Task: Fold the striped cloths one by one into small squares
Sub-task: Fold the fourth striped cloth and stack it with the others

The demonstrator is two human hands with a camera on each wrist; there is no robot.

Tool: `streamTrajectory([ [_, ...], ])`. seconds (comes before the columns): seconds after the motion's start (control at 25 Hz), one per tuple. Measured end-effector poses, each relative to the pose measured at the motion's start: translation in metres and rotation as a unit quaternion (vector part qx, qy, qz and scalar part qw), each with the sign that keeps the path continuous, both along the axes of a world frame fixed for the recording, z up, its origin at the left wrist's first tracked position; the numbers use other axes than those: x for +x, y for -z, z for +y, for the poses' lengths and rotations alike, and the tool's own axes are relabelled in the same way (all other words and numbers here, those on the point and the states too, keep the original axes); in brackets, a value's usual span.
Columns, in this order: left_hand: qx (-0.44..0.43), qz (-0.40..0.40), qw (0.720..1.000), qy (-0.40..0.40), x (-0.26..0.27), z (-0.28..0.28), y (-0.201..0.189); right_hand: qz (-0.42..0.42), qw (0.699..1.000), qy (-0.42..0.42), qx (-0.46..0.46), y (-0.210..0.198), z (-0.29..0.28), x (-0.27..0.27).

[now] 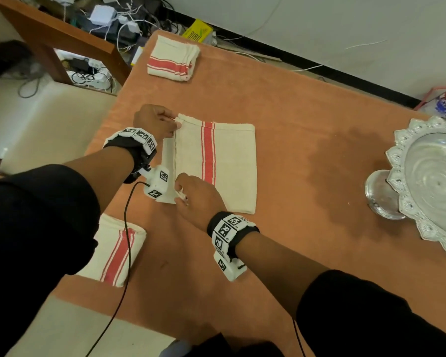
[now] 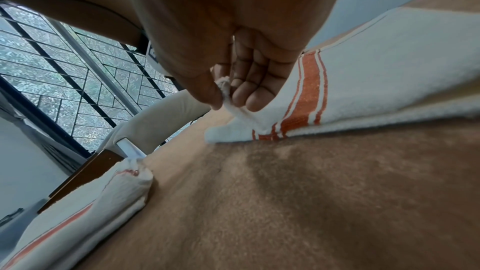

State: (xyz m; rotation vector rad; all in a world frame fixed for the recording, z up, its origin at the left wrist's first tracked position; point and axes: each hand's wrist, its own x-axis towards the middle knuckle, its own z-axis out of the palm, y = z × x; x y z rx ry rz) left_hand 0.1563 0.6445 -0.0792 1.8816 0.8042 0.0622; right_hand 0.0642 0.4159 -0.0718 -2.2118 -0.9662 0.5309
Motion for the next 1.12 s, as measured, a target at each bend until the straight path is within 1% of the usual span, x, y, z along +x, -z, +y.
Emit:
streamTrajectory([
  [0.12, -0.006, 0.009, 1.000, 0.001, 0.000, 0.007, 0.009, 0.012, 1.000, -0.009, -0.003, 0.007, 0.013, 0.000],
  [0.28, -0.006, 0.030, 1.000, -0.005, 0.002, 0.013, 0.012, 0.023, 0.999, -0.022, -0.010, 0.011, 0.025, -0.001],
  [0.4, 0.013, 0.038, 0.999, 0.001, 0.001, 0.019, 0.013, 0.025, 0.999, -0.031, -0.011, 0.018, 0.034, -0.002],
  [0.64, 0.035, 0.022, 0.999, 0.003, -0.002, 0.028, 0.019, 0.016, 0.999, -0.039, -0.031, 0.028, 0.049, -0.004],
  [0.84, 0.068, 0.031, 0.997, 0.013, 0.000, 0.028, 0.025, 0.031, 0.997, -0.059, -0.036, 0.032, 0.047, -0.003],
  [0.92, 0.099, 0.041, 0.994, 0.014, 0.002, 0.026, 0.025, 0.044, 0.996, -0.074, -0.040, 0.029, 0.045, -0.002],
  [1.0, 0.172, 0.049, 0.984, 0.018, 0.003, 0.018, 0.018, 0.055, 0.996, -0.074, -0.016, 0.025, 0.040, 0.001],
  [1.08, 0.256, 0.026, 0.966, 0.021, -0.001, 0.007, 0.007, 0.046, 0.998, -0.047, 0.005, 0.023, 0.031, 0.008],
  [1.12, 0.287, -0.003, 0.957, 0.036, -0.005, -0.001, 0.000, 0.028, 0.999, -0.025, 0.009, 0.022, 0.025, 0.016],
])
